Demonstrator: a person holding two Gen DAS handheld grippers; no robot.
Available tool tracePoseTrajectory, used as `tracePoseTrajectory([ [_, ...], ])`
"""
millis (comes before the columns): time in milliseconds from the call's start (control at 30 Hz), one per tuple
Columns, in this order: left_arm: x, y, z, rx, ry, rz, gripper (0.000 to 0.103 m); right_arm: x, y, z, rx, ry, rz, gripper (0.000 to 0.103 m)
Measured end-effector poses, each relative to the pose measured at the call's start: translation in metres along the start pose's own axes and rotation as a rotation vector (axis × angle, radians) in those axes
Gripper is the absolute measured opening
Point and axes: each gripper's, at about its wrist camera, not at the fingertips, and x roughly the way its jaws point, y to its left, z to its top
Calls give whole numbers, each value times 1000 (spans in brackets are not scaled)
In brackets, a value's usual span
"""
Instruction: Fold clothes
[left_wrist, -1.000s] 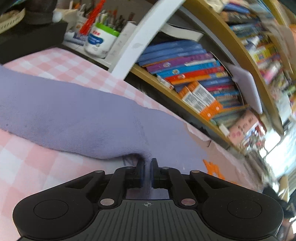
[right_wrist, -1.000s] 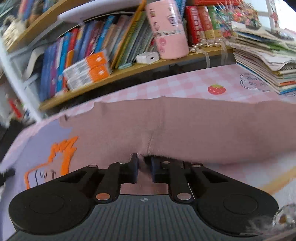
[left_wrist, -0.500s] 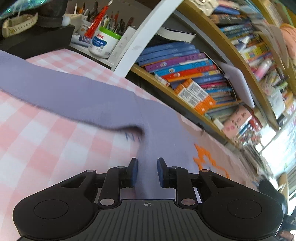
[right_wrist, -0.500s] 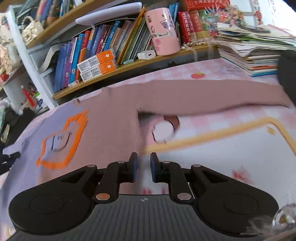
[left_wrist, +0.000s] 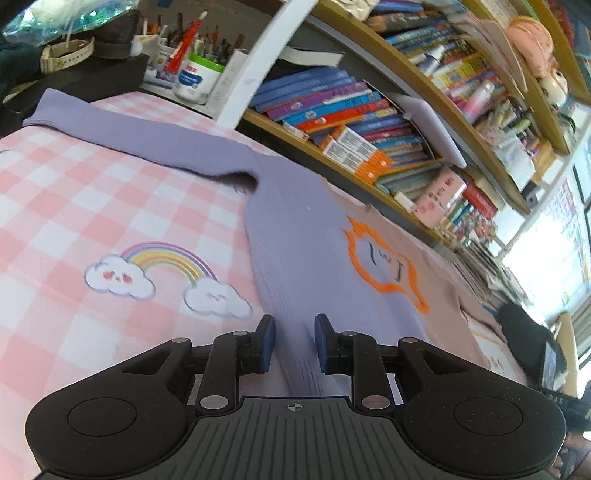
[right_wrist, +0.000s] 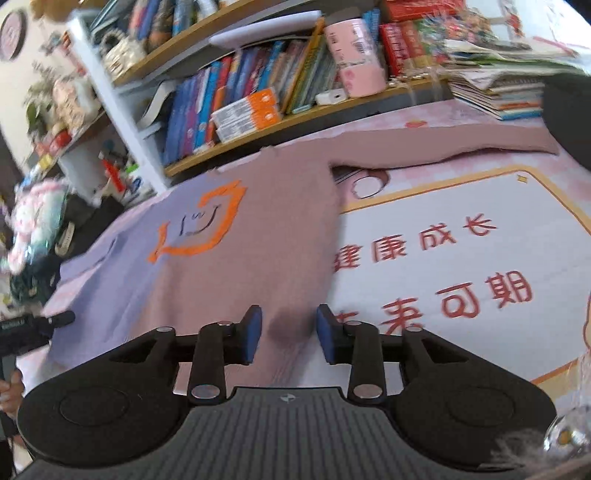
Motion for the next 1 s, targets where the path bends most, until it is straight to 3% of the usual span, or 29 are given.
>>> tracePoseTrajectory([
  [167, 14, -5, 6, 26, 24, -30, 11, 8, 15, -3, -130, 1, -47, 11],
  [333, 35, -12, 12, 45, 47, -55, 8, 11, 7, 4, -168, -46, -148, 8],
  [700, 24, 0, 9, 0, 30, -43, 9, 11, 3, 2, -147, -54, -145, 11],
  [767, 19, 1, 7, -11, 29, -43, 11, 9, 3, 0, -151, -55, -137, 14],
  [867, 15, -3, 3, -9, 32, -54, 16, 4, 2, -3, -147, -58, -105, 28],
  [933, 13, -6, 1, -7, 35, -69, 28, 2, 2, -5, -150, -59, -102, 29],
  [1000, 13, -9, 0, -1, 37, -76, 30, 0, 2, -6, -154, -59, -102, 28],
])
